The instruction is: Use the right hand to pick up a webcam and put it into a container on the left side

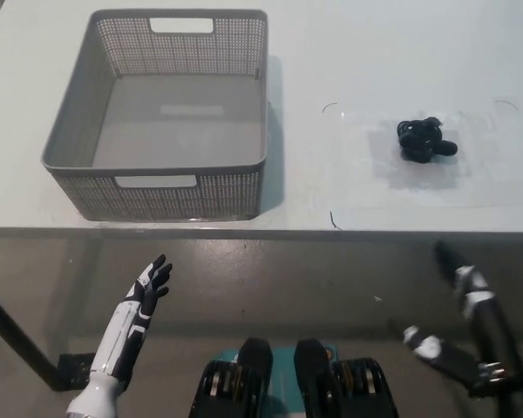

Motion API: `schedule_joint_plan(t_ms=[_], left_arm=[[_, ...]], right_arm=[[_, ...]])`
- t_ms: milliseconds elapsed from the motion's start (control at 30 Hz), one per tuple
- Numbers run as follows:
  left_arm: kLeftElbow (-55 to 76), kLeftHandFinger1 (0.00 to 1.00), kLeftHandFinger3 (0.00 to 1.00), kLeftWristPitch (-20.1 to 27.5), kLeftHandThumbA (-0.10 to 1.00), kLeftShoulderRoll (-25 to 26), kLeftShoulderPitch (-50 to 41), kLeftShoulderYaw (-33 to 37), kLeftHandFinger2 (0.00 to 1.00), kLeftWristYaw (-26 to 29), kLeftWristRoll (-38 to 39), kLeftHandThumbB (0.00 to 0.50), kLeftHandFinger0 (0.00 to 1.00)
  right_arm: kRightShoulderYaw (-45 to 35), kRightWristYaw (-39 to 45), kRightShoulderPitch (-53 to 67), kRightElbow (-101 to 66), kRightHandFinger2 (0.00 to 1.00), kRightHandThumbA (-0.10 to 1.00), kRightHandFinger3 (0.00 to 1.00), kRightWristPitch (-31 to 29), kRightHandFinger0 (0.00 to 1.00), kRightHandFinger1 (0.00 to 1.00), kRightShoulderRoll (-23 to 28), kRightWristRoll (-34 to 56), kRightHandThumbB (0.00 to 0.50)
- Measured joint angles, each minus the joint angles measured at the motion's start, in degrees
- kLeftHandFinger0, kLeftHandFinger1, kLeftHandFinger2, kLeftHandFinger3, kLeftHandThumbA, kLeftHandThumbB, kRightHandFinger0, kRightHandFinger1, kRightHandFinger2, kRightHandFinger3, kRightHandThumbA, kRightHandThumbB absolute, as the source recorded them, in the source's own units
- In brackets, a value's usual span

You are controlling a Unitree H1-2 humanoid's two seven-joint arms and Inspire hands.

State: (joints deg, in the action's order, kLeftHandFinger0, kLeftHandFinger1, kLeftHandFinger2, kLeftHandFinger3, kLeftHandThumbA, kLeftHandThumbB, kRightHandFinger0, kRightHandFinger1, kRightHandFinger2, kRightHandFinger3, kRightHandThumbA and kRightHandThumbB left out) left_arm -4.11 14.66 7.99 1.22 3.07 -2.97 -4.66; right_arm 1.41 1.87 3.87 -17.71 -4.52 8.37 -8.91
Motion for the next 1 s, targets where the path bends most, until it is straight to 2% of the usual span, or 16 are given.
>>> schedule_joint_plan(t_ms=[133,333,400,467,500,600,667,867,1000], left_arm=[[0.4,1.00,1.00,0.0,1.00,0.0,0.0,0.0,1.00,-0.6,0.2,0.167,1.00],[0.4,1.00,1.00,0.0,1.00,0.0,0.0,0.0,1.00,-1.2,0.3,0.173,1.00],[0.5,1.00,1.00,0.0,1.00,0.0,-0.1,0.0,1.00,-1.3,0.3,0.173,1.00],[0.5,1.00,1.00,0.0,1.00,0.0,-0.3,-0.1,1.00,-1.4,0.3,0.176,1.00],[0.6,1.00,1.00,0.0,1.00,0.0,-0.4,-0.1,1.00,-1.4,0.3,0.167,1.00],[0.8,1.00,1.00,-0.1,1.00,0.0,-0.9,-0.2,1.00,-1.5,0.3,0.178,1.00],[0.8,1.00,1.00,-0.1,1.00,0.0,-1.3,-0.3,1.00,-1.5,0.3,0.188,1.00],[0.7,1.00,1.00,-0.1,1.00,0.0,-2.6,-0.4,1.00,-1.6,0.5,0.203,1.00],[0.6,1.00,1.00,0.0,1.00,0.0,-3.1,-0.5,1.00,-1.6,0.5,0.186,1.00]], right_arm=[[-3.1,-0.4,-2.8,-7.0,1.00,0.87,1.00,2.7,1.00,1.00,2.0,-4.5,0.335],[-5.5,1.1,-12.4,-12.1,1.00,0.90,1.00,9.3,1.00,1.00,7.7,-11.0,0.366],[-5.7,2.3,-16.8,-12.1,1.00,0.92,1.00,11.9,1.00,1.00,10.7,-12.6,0.413],[-5.7,3.4,-20.5,-11.5,1.00,0.93,1.00,13.9,1.00,1.00,12.9,-13.5,0.439],[-5.7,4.1,-23.4,-10.5,1.00,0.92,1.00,15.2,1.00,1.00,14.3,-13.9,0.440],[-4.8,5.9,-30.6,-6.7,1.00,0.87,1.00,18.3,1.00,1.00,16.8,-14.8,0.436],[-3.3,6.9,-35.1,-3.0,1.00,0.87,1.00,19.5,1.00,1.00,17.8,-15.5,0.446],[3.3,9.3,-48.4,12.8,1.00,0.88,1.00,21.0,1.00,1.00,18.7,-17.7,0.488],[7.5,10.7,-54.6,23.1,1.00,0.88,1.00,21.1,1.00,1.00,18.6,-18.8,0.500]])
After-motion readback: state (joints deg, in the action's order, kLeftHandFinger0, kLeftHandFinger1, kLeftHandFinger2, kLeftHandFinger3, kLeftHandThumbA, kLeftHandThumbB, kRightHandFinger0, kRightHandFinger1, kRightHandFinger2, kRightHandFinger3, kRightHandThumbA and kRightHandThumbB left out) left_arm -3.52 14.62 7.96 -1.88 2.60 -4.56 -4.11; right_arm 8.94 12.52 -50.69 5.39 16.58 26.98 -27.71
